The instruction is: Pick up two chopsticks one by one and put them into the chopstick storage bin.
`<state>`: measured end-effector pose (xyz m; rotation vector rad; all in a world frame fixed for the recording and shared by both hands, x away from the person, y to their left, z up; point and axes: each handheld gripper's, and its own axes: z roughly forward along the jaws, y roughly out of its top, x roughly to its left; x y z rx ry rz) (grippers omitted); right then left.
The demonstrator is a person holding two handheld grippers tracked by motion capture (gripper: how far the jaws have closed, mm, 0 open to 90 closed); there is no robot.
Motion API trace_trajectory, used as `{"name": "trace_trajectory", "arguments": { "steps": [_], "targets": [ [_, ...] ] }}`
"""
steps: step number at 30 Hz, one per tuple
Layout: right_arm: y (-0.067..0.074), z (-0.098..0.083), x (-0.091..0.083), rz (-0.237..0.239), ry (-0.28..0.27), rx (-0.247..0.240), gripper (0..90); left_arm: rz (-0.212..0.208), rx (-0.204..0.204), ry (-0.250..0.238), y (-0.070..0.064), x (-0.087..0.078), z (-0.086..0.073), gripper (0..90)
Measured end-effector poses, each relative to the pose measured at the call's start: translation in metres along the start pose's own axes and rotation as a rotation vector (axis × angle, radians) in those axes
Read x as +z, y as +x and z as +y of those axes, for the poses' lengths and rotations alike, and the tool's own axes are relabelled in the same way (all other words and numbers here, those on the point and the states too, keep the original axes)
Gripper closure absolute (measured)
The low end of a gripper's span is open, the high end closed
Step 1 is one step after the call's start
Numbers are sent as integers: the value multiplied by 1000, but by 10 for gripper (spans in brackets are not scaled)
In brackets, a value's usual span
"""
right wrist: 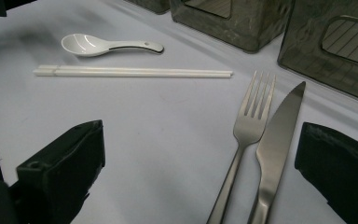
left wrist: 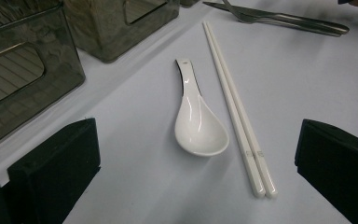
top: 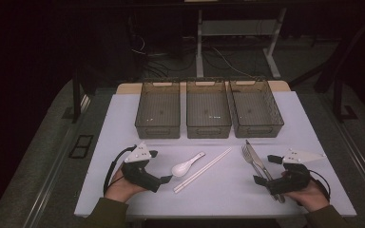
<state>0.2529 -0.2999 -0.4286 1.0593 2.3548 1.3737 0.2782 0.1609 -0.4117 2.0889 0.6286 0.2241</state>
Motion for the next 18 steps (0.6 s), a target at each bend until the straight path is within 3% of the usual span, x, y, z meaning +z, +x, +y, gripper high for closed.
{"name": "trace_trajectory", "arguments": {
  "steps": [18],
  "targets": [
    [1,0,1,4,-5,-6,17,-30,1,-26,-6,9,17,0]
  ]
}}
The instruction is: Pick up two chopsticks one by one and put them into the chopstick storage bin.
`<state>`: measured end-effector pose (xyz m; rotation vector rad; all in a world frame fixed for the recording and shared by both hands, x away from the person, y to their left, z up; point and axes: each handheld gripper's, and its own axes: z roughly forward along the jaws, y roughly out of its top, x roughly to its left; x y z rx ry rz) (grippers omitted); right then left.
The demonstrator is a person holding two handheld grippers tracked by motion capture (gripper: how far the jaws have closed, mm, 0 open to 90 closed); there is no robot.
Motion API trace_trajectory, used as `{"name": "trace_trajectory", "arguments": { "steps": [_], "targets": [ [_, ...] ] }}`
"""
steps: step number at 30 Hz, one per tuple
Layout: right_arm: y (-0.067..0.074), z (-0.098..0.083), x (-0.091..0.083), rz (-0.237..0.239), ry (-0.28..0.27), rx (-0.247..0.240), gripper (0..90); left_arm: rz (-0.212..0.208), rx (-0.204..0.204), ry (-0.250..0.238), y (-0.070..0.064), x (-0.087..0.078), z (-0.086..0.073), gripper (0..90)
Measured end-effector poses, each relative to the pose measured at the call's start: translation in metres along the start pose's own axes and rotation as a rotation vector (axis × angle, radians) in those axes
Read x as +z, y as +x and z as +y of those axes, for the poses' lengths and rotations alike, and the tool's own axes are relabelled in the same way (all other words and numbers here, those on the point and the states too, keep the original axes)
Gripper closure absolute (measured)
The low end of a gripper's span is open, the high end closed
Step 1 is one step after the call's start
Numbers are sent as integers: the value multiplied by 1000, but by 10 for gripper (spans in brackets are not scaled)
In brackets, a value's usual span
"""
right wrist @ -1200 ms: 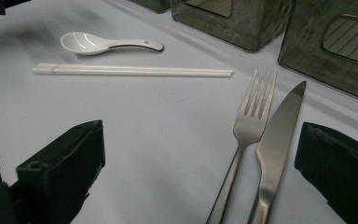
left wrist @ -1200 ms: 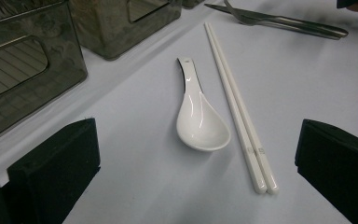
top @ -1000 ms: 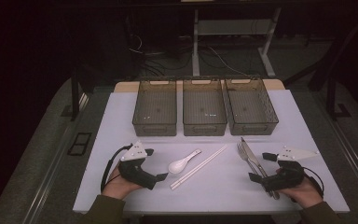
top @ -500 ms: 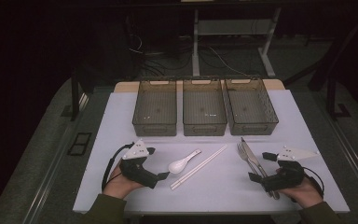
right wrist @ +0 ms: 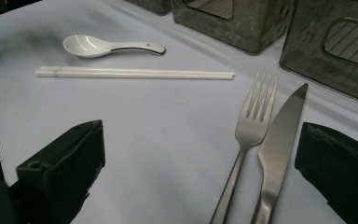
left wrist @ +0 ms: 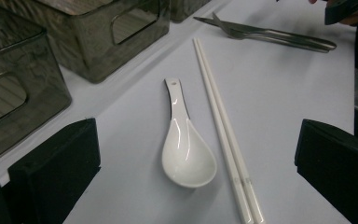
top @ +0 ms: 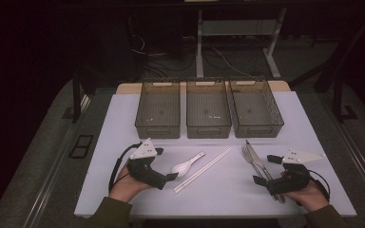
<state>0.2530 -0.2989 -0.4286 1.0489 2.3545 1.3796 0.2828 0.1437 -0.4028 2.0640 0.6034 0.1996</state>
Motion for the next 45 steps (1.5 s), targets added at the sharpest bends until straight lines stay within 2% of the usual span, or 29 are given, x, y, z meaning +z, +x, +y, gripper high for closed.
{"name": "trace_trajectory", "arguments": {
  "steps": [15,30,37,45],
  "targets": [
    [0,0,0,3,1,4,17,-25,14,-17,-4,10,13,0],
    [-1,0,0,3,-2,10,17,-56,21,-19,-8,30,26,0],
    [-2,0,-1,1,-3,13,17,-64,28,-20,-11,42,35,73],
    [-2,0,-1,0,-4,14,17,-61,10,1,-12,56,38,179]
  ]
}}
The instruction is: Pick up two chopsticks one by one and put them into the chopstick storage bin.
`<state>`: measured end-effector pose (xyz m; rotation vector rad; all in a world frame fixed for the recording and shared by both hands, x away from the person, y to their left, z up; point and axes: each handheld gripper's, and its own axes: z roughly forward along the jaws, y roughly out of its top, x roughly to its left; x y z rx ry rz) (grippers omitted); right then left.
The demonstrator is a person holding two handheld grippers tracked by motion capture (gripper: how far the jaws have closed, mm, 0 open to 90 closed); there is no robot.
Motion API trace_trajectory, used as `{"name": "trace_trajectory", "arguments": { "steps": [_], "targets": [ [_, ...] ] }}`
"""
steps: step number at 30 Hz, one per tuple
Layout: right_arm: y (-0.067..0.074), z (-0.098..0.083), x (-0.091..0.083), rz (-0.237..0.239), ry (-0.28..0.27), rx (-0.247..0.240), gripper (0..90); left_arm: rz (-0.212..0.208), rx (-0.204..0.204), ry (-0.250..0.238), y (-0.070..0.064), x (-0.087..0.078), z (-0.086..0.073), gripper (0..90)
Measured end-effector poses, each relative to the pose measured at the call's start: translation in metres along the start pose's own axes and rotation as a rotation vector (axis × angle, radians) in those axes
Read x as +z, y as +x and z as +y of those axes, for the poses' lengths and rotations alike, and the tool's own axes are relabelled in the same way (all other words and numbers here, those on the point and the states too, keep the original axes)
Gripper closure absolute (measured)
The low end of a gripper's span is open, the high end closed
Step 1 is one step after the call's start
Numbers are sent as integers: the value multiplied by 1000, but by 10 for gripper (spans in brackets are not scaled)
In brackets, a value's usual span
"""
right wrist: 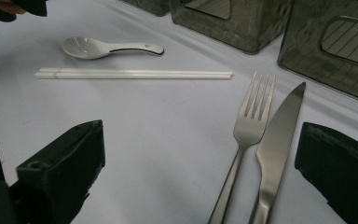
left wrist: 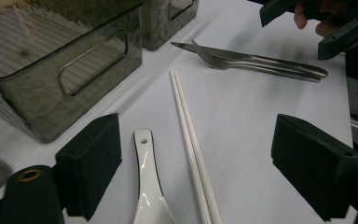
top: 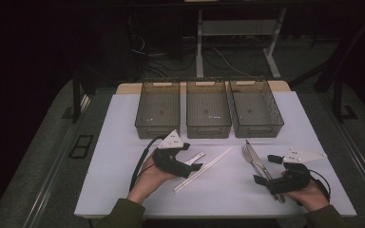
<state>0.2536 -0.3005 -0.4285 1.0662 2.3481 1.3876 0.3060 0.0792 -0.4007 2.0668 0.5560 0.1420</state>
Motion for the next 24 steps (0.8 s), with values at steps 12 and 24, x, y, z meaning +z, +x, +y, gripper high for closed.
{"name": "trace_trajectory", "arguments": {
  "steps": [12,24],
  "targets": [
    [0,0,1,-2,7,-1,17,-20,17,39,-6,15,-2,463],
    [1,0,1,0,9,-1,17,17,6,98,-10,26,-13,714]
  ]
}}
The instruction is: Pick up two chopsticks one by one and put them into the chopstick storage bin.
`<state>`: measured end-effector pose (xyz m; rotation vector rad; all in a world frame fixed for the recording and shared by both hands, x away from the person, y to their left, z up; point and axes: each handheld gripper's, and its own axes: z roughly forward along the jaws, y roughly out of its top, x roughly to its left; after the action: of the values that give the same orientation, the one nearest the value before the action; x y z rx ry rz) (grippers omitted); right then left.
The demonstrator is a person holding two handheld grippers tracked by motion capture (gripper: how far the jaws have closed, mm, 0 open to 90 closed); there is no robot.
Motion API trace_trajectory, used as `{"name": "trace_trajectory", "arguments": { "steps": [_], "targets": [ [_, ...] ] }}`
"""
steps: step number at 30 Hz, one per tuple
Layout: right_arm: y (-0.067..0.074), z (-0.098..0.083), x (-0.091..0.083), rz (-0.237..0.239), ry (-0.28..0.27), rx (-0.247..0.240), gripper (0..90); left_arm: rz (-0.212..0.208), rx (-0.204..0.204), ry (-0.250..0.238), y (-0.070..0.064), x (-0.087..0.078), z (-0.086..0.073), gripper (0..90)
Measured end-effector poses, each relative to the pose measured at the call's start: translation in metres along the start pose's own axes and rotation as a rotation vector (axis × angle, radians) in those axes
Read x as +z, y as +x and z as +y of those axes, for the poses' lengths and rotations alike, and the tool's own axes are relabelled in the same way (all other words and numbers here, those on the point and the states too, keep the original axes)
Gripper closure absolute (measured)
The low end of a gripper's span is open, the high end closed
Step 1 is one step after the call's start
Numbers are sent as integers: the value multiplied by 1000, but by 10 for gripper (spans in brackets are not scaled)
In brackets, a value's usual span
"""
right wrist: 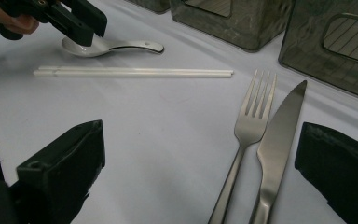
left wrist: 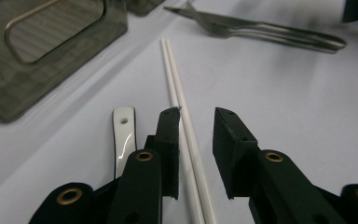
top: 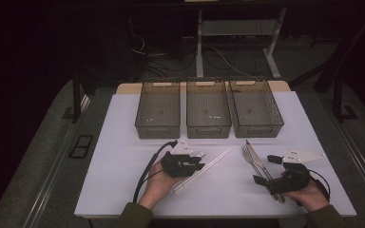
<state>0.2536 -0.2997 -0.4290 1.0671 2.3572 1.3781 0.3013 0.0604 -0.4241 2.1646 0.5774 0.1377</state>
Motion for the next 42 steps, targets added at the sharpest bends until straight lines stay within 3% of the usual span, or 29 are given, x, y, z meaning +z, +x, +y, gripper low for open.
{"name": "trace_trajectory", "arguments": {
  "steps": [6,17,33,42],
  "targets": [
    [0,0,0,1,2,-2,17,8,-7,30,-1,7,-4,756],
    [0,0,1,1,6,-2,17,23,21,90,-2,18,-6,793],
    [0,0,1,2,9,-1,17,31,4,112,0,21,-8,810],
    [0,0,1,2,12,-2,17,46,14,135,0,25,-9,810]
  ]
}}
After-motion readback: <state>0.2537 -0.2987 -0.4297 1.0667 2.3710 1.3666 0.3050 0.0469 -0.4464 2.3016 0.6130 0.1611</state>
